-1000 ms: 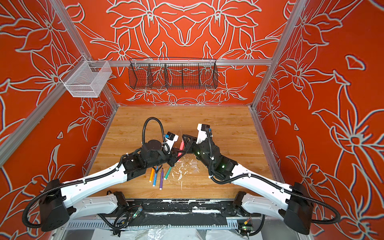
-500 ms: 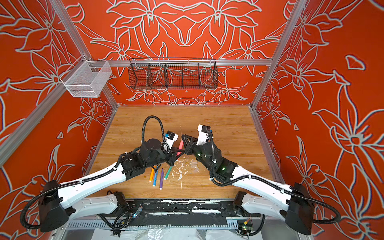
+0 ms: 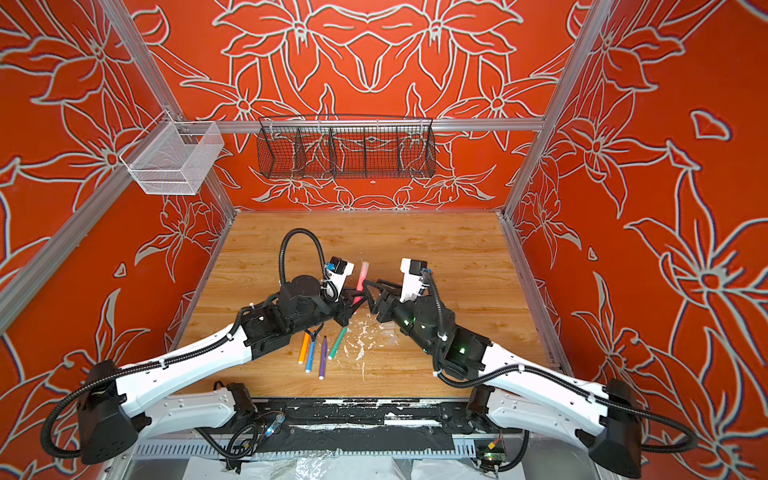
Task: Insert the pens into the pen caps
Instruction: 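Lower the pen cap with the right gripper onto the pink highlighter tip, then press the cap down onto the highlighter held by the left gripper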
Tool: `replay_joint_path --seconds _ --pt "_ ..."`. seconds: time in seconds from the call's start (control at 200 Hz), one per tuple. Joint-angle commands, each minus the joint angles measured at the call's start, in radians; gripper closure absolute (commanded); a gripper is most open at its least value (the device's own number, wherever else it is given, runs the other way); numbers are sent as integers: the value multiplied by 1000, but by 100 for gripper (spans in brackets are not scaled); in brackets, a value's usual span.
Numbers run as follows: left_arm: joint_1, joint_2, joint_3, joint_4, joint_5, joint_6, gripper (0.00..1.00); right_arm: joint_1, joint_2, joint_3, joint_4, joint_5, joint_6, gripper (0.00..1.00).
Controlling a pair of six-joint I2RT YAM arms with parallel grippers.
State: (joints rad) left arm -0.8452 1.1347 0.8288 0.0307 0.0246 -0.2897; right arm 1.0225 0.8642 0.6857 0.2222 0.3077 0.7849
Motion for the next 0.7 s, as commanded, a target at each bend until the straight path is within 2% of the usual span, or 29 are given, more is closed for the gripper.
replay_joint_path --seconds 0.0,0.095,0.375,0.695 --pt "3 -23 -29 39 21 38 100 2 -43 21 -97 127 -38 46" --pt "3 -32 -43 52 60 60 100 0 -30 37 -89 144 -60 46" --pt "1 -45 -57 47 102 93 100 -1 110 146 -70 70 -89 48" --pt "1 -58 -71 57 130 100 100 -1 192 188 -55 88 -97 52"
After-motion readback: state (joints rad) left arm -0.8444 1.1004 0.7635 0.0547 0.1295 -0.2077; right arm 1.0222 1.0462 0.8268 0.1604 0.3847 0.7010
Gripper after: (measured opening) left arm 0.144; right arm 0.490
